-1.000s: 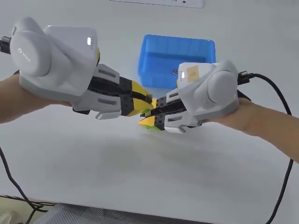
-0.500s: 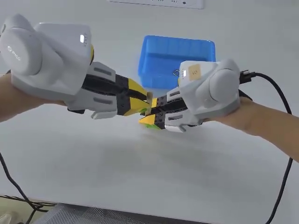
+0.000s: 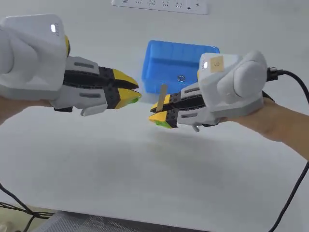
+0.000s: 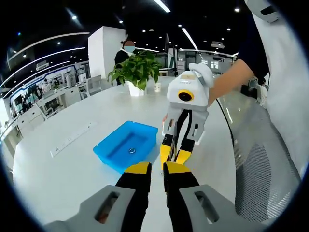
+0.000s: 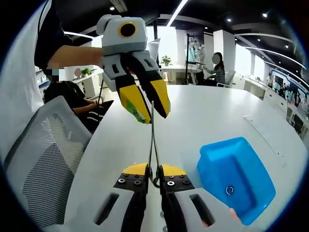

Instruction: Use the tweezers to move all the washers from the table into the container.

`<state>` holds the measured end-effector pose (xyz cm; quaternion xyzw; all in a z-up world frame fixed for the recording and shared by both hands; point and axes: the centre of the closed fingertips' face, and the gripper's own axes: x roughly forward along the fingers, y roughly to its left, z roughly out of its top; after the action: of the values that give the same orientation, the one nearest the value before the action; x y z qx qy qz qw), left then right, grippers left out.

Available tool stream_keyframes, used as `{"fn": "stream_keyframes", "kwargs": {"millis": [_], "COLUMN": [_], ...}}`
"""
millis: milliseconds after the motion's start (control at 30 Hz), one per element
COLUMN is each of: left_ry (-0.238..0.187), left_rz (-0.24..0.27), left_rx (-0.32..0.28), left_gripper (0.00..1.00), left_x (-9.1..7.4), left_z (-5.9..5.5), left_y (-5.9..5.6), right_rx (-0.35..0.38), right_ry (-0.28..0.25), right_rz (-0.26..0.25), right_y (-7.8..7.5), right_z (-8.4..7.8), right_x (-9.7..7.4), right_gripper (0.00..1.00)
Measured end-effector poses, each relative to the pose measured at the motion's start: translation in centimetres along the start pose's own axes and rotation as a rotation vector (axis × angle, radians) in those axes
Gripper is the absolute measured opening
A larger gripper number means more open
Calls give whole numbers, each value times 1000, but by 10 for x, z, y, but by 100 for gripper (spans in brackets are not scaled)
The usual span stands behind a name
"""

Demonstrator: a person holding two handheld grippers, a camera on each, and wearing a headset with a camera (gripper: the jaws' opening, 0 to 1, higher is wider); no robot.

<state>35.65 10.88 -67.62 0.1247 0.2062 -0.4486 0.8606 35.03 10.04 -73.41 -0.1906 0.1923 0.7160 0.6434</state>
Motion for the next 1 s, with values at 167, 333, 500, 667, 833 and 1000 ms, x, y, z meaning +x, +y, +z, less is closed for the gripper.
{"fn": "stream_keyframes", "kwargs": {"millis": [167, 333, 500, 667, 833, 1000], "left_ry": [-2, 8, 30, 79, 107, 48], "left_rz": [8, 17, 37, 49, 71, 127], "left_rx": [-45, -60, -95, -138, -158, -218], "left_gripper": [24, 31, 53, 65, 76, 82], "left_x": [-3, -6, -10, -14, -15, -20], "left_z": [3, -1, -10, -27, -39, -40], "left_y": [-4, -7, -7, -10, -10, -2], "right_rx": [-35, -57, -87, -114, -119, -100], "right_ry": [5, 0, -8, -22, -29, -29], "right_rz": [-26, -62, -74, -77, -103, -156], "right_y": [-7, -20, -29, -38, -57, -89], "right_z": [9, 20, 36, 47, 53, 49], "right_x": [-23, -43, -55, -57, -58, -60], "right_gripper": [9, 9, 9, 9, 9, 9]}}
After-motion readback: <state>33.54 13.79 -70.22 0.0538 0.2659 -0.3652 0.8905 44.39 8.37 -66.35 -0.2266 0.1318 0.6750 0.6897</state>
